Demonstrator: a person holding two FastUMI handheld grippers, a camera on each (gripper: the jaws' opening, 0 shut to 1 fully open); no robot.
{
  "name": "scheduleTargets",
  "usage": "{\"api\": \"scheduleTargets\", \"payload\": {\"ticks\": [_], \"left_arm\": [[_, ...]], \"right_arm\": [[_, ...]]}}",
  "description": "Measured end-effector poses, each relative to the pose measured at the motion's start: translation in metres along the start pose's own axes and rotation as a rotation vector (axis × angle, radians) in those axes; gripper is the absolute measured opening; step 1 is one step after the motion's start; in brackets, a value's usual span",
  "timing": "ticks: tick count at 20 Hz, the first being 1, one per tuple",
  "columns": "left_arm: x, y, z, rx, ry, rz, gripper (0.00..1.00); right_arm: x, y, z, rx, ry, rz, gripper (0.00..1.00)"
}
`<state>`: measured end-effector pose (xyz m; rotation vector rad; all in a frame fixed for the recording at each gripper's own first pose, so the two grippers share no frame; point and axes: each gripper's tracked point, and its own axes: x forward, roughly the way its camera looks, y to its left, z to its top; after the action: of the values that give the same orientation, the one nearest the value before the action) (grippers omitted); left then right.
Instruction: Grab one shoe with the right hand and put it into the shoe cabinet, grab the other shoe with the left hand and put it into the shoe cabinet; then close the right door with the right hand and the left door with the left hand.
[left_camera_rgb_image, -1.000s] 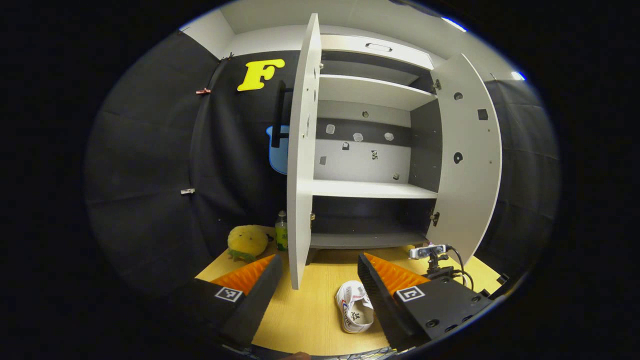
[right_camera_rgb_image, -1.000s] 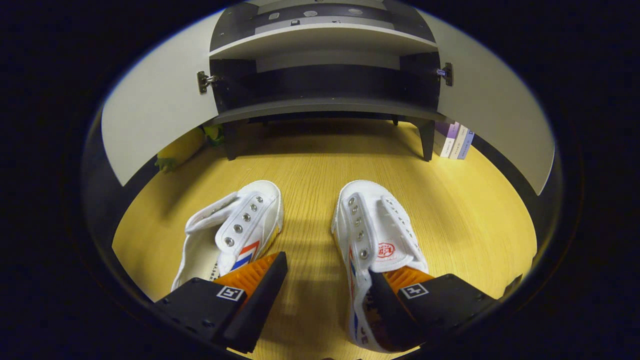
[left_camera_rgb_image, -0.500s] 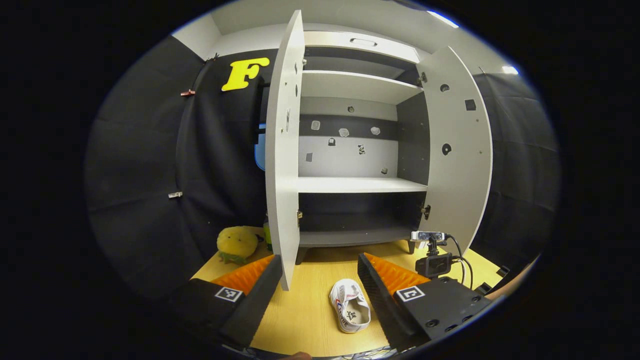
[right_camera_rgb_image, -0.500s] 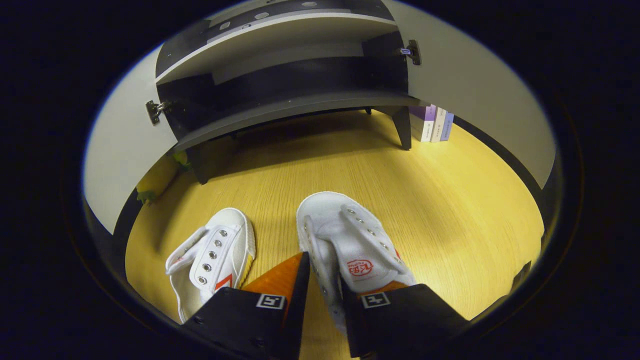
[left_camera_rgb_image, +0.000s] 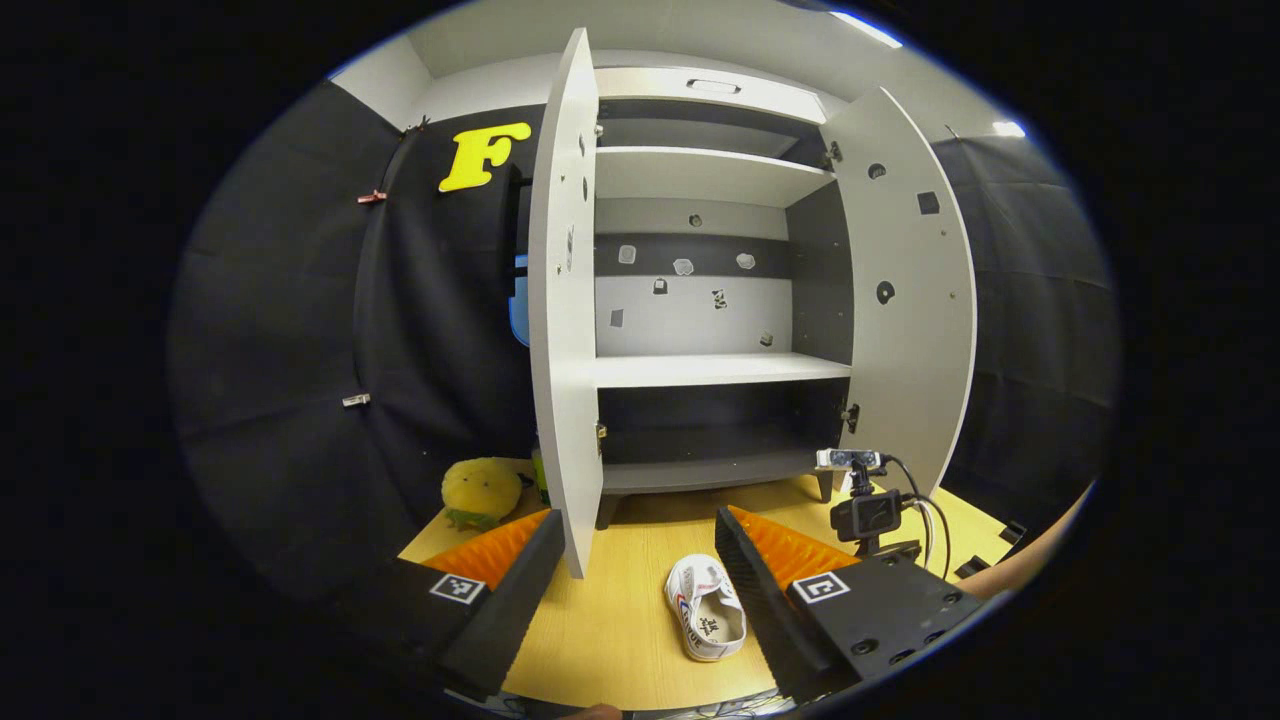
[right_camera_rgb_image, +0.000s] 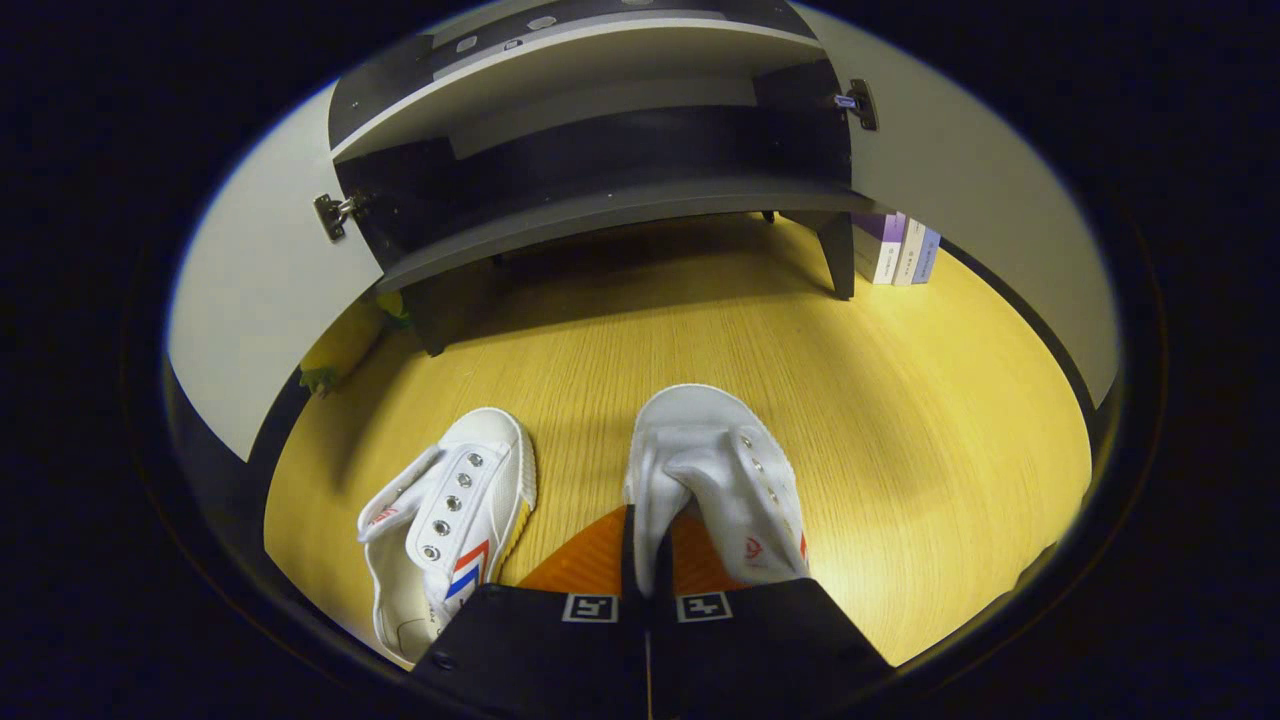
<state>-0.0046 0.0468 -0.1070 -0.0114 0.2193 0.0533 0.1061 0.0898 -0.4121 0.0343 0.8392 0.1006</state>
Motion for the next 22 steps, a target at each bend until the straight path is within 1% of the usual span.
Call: {"api": "scheduleTargets", "payload": {"ticks": [4, 6, 7, 9, 10, 13, 16, 19, 22], "left_arm": [[-0.006, -0.005, 0.000, 0.023, -0.012, -0.017, 0.95], [-0.009, -0.008, -0.001, 0.012, -0.017, -0.026, 0.95], [-0.009, -0.009, -0.001, 0.005, -0.021, -0.027, 0.95], [-0.010, -0.010, 0.000, -0.007, -0.031, -0.019, 0.95], [-0.009, -0.010, 0.001, -0.012, -0.034, -0.015, 0.95], [-0.010, -0.010, 0.006, -0.038, -0.053, -0.013, 0.95], [-0.008, -0.009, 0.007, -0.031, -0.066, -0.014, 0.95], [-0.005, -0.008, 0.017, -0.026, -0.089, -0.010, 0.95], [0.000, -0.009, 0.030, -0.045, -0.103, -0.006, 0.95]], "right_arm": [[-0.034, 0.001, 0.011, -0.047, -0.031, -0.007, 0.07], [-0.055, 0.003, 0.029, -0.024, -0.055, 0.004, 0.06], [-0.067, -0.001, 0.040, -0.008, -0.070, -0.018, 0.06], [-0.093, -0.006, 0.068, -0.008, -0.131, -0.050, 0.06], [-0.106, -0.004, 0.082, -0.023, -0.158, -0.045, 0.06], [-0.144, 0.009, 0.132, -0.104, -0.262, -0.015, 0.06], [-0.182, 0.031, 0.178, -0.129, -0.387, 0.010, 0.07], [-0.203, 0.053, 0.222, -0.179, -0.452, 0.043, 0.06], [-0.214, 0.066, 0.270, -0.166, -0.501, 0.081, 0.06]]}}
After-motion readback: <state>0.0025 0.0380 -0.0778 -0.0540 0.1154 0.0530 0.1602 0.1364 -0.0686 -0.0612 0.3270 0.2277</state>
